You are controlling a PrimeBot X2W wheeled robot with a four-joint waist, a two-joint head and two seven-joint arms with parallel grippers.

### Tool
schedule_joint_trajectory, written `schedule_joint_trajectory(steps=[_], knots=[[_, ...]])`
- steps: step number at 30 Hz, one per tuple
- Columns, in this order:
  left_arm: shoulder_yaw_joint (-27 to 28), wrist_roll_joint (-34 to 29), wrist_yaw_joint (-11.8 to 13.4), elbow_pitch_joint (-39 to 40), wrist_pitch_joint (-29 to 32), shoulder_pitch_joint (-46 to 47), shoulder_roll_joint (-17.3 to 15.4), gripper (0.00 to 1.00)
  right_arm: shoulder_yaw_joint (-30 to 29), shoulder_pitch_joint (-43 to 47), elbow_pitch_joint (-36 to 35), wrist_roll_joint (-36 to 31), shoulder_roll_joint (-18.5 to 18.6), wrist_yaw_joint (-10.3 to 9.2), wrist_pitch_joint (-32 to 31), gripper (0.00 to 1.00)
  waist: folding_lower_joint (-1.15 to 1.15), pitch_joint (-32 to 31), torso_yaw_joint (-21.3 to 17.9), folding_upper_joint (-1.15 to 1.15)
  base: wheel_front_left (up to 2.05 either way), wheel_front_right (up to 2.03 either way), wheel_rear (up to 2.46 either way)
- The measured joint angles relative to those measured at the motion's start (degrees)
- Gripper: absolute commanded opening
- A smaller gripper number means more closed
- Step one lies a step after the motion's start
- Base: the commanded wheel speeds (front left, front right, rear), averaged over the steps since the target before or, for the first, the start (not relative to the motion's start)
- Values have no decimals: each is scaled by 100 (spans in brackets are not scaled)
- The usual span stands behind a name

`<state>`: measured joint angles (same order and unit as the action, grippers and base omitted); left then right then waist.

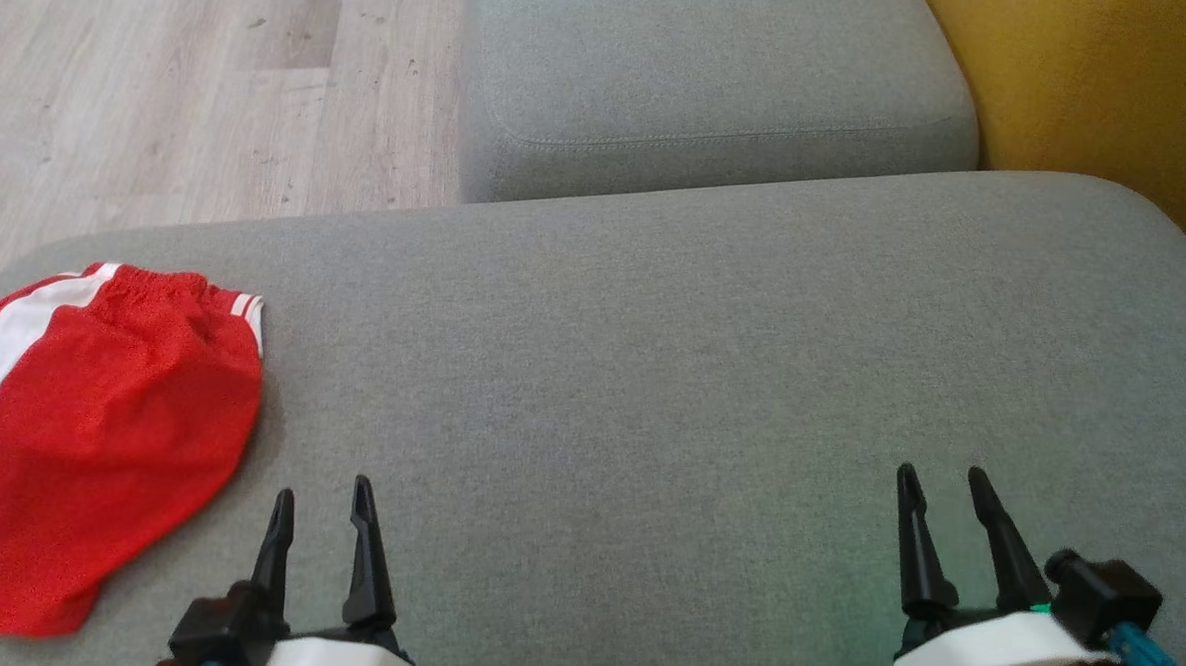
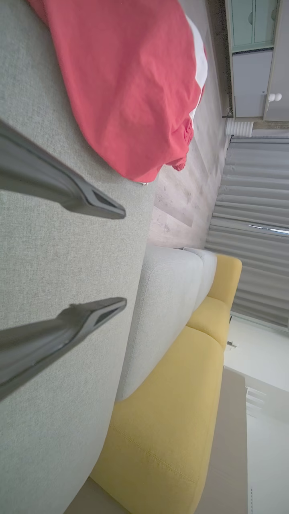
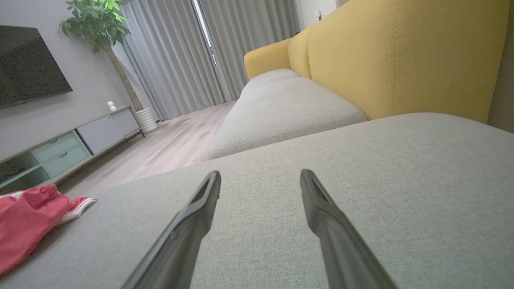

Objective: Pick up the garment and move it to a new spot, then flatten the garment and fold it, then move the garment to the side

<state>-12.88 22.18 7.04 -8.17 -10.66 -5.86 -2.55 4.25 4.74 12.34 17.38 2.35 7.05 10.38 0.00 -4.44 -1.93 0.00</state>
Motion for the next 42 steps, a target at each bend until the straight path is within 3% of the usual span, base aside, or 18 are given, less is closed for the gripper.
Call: schedule_joint_trajectory(steps=[22, 42], knots=[[-169, -1455, 185, 104, -369, -176, -18, 100, 47, 192, 256, -1226, 0, 1, 386, 100, 0, -36, 20, 0, 0, 0, 0], [-162, -1477, 202, -191, -372, -190, -23, 100, 19, 192, 250, -1233, 0, 1, 393, 100, 0, -14, 68, 0, 0, 0, 0]])
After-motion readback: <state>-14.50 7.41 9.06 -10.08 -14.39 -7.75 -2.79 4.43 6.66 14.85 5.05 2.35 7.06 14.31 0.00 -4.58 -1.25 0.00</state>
